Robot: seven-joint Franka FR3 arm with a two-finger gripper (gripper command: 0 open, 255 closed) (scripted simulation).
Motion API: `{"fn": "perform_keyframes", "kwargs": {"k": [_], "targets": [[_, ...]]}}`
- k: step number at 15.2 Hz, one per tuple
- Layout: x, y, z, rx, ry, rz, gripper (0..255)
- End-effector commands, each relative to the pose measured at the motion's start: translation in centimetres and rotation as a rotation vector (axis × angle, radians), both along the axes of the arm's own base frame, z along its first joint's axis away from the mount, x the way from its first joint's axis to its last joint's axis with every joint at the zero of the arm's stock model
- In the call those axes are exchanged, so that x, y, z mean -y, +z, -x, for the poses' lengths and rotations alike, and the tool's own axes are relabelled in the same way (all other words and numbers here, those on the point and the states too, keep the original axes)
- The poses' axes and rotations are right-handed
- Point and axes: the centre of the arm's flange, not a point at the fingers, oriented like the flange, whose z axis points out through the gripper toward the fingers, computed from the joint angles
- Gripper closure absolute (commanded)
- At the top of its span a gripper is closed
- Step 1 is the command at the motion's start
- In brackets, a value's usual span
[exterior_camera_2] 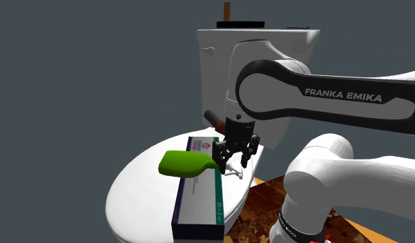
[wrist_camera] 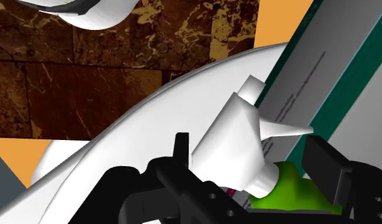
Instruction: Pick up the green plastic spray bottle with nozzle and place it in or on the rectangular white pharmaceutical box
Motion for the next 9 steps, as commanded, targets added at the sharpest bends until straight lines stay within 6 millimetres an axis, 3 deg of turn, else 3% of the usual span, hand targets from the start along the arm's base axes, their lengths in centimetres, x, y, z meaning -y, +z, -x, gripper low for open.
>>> {"fn": "perform_keyframes", "kwargs": {"k": [1,4,5,9], "targets": [[0.03,-0.15,-0.01,-0.001,-0.001,0.001,255],[0.03,-0.15,-0.01,-0.001,-0.001,0.001,255],[0.03,-0.15,-0.01,-0.001,-0.001,0.001,0],[0.04,-0.16,-0.01,-0.001,-0.001,0.001,0]]}}
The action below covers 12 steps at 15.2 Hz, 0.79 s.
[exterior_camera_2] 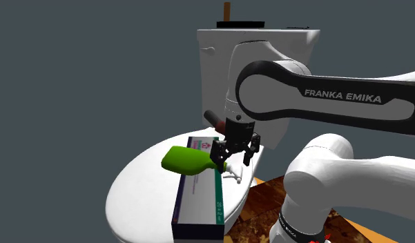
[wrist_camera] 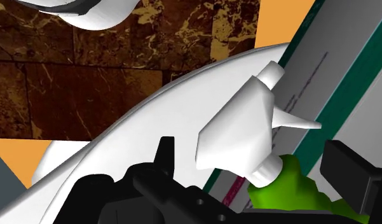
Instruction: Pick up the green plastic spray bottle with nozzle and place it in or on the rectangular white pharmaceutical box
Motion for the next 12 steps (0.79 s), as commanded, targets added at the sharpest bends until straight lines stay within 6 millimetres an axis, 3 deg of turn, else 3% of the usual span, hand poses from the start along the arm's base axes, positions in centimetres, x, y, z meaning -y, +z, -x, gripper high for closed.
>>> {"fn": "perform_keyframes", "kwargs": {"k": [1,5,12], "targets": [[0.0,0.0,0.0,0.000,0.000,0.000,0],[0.4,5.0,-0.2,0.000,0.000,0.000,0],[0.4,5.0,-0.2,0.000,0.000,0.000,0]]}}
